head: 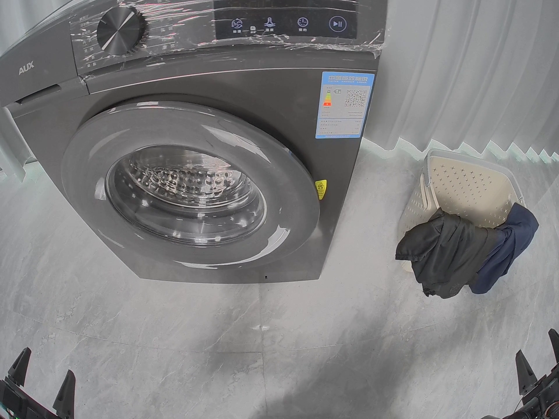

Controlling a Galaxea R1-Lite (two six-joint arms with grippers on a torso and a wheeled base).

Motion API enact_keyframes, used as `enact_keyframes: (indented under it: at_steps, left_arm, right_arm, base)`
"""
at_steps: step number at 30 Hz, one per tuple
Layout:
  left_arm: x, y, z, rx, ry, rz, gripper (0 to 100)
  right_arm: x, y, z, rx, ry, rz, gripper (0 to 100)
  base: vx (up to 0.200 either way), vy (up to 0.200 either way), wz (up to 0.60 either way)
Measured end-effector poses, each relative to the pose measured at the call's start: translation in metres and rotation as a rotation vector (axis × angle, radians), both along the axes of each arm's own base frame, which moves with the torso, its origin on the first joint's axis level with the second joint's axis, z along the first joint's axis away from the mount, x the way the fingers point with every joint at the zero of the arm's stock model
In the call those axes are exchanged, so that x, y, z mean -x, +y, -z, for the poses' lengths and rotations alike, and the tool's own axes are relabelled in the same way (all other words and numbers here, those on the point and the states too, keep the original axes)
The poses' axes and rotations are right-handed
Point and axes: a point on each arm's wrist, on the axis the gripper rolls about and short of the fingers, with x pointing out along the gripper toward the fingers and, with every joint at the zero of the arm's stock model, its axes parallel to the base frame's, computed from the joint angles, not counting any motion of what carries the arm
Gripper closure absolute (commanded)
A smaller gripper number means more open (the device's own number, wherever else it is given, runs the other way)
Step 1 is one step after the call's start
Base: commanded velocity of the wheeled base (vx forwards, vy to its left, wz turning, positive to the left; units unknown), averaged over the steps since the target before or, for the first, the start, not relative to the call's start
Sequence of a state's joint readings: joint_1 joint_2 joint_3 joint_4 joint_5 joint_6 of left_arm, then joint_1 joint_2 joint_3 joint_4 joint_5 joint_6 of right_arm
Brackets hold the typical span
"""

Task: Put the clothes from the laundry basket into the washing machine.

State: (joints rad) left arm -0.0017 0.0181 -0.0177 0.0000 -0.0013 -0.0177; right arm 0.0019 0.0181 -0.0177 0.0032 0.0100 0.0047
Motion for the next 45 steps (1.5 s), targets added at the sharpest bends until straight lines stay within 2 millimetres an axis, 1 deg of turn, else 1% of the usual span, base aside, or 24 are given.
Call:
enact_keyframes:
  at_steps: [4,24,30,43,45]
  left_arm:
    - [0.0000,0.0000,0.0000,0.000,0.000,-0.001,0]
    - [0.0000,0.0000,0.0000,0.001,0.000,-0.003,0]
    - [0.0000,0.0000,0.0000,0.001,0.000,-0.004,0]
    - [0.0000,0.0000,0.0000,0.001,0.000,-0.003,0]
    - [0.0000,0.0000,0.0000,0.001,0.000,-0.003,0]
  right_arm:
    - [0.0000,0.0000,0.0000,0.000,0.000,0.001,0]
    - [0.0000,0.0000,0.0000,0.001,0.000,0.001,0]
    - [0.0000,0.0000,0.0000,0.001,0.000,0.006,0]
    - [0.0000,0.0000,0.0000,0.000,0.000,0.000,0]
    - [0.0000,0.0000,0.0000,0.001,0.000,0.000,0]
  base:
    - [0.000,0.200,0.00]
    - [0.000,0.000,0.00]
    - [0.000,0.000,0.60]
    - [0.000,0.000,0.00]
    - [0.000,0.200,0.00]
